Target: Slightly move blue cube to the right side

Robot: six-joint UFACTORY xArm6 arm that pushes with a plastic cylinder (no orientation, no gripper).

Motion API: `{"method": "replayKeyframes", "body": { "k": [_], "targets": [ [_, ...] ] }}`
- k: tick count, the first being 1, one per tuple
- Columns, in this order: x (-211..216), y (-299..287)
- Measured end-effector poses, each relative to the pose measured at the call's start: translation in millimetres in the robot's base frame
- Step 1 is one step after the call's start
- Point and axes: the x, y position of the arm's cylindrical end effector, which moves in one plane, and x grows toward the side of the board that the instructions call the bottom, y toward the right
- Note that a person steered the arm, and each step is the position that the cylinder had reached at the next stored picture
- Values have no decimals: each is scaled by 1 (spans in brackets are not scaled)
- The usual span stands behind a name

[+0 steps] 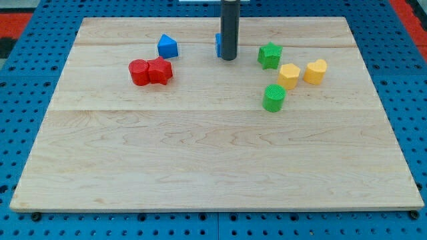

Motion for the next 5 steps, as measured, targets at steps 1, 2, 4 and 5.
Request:
{"method": "replayKeyframes", "body": {
  "k": [1,2,4,5],
  "targets": [
    [0,1],
    [1,1],
    [37,11],
    [28,22]
  ]
}}
